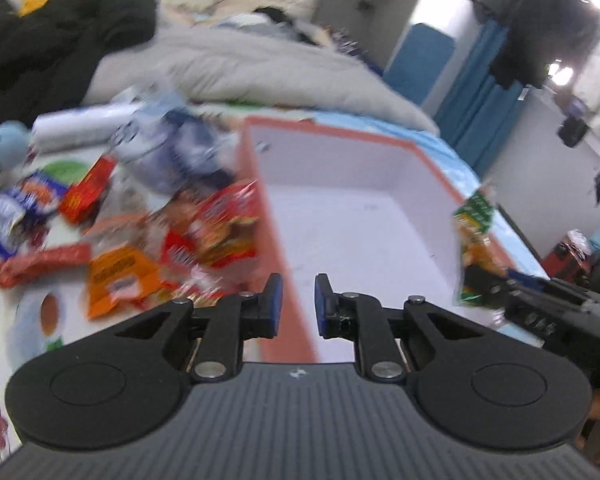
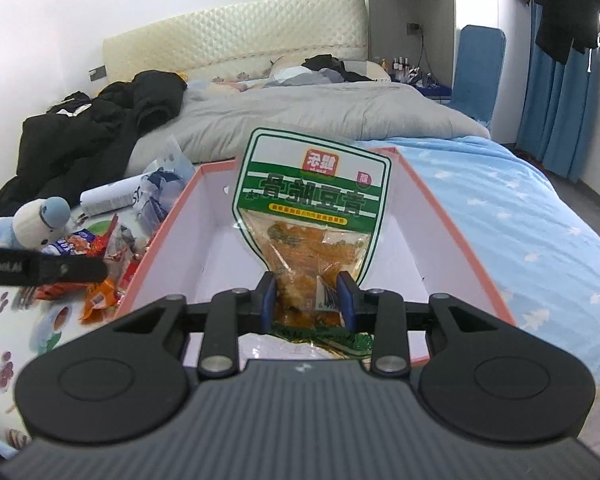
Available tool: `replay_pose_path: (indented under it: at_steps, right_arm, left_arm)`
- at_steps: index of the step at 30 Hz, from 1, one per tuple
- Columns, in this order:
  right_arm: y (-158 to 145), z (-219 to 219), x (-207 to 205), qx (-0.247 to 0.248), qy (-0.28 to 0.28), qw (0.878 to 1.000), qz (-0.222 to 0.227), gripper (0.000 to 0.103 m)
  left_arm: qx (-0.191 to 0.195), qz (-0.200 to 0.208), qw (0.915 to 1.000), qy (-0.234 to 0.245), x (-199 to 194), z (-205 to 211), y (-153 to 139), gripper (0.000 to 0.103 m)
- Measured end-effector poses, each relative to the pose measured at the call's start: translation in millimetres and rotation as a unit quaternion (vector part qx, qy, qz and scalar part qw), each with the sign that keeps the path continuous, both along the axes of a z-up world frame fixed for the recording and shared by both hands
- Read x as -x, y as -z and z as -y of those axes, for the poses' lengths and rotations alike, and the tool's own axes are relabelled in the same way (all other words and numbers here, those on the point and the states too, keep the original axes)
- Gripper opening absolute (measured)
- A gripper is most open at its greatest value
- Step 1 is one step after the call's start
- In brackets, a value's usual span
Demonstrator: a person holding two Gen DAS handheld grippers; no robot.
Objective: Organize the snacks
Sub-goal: 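Carry the green bag over the pink box while the left tool carries the meat pack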
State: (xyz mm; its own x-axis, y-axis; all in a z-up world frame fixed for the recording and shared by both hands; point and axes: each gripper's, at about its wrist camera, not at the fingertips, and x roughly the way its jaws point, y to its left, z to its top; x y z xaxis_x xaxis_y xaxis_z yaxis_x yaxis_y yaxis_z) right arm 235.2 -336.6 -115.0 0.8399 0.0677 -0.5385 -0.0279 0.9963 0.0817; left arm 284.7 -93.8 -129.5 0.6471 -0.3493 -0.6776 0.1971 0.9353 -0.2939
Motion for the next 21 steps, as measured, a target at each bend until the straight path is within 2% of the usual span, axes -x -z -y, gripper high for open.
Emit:
replay_pose_path:
  at_steps: [1, 3, 5, 6, 10, 16, 19, 21]
  right_arm:
    - [2, 0, -2, -0.001, 0.000, 1.000, -0.002, 0.036]
    - [4, 1, -5, -0.005, -0.002, 1.000, -0.003, 0.036]
    - [5, 2, -7, -0.006, -0.005, 1.000, 0.000, 0.036]
    - [5, 2, -9, -0.006, -0.006, 1.000, 0.001, 0.036]
    - [7, 5, -13, -0.010, -0.005, 1.000, 0.000, 0.036]
    - [10, 7, -11, -0.013, -0.010, 1.000, 0.000, 0.036]
    - [10, 6, -10, -0.013, -0.013, 1.000, 0.001, 0.036]
    - [10, 6, -10, -0.013, -0.014, 1.000, 0.003, 0.037]
  left_arm:
    - [0.002, -0.007, 1.0000, -0.006, 0, -6, 4, 0.022]
    - [-0.004, -0.015, 0.9997, -0.020, 0, -18, 13, 0.034]
    - [-0.011, -0.021, 0.9991, -0.034, 1, -29, 22, 0.052]
    - [-0.015, -0.029, 0.9987, -0.039, 0, -33, 28, 0.053]
    - [-0.042, -0.053, 0.9966, -0.048, -5, -42, 55, 0.074]
    - [-0.107, -0.058, 0.9921, -0.032, -17, -35, 94, 0.076]
    - [-0.117, -0.052, 0.9917, -0.015, -27, -29, 104, 0.076]
    - [-0.139, -0.054, 0.9888, -0.009, -32, -24, 111, 0.079]
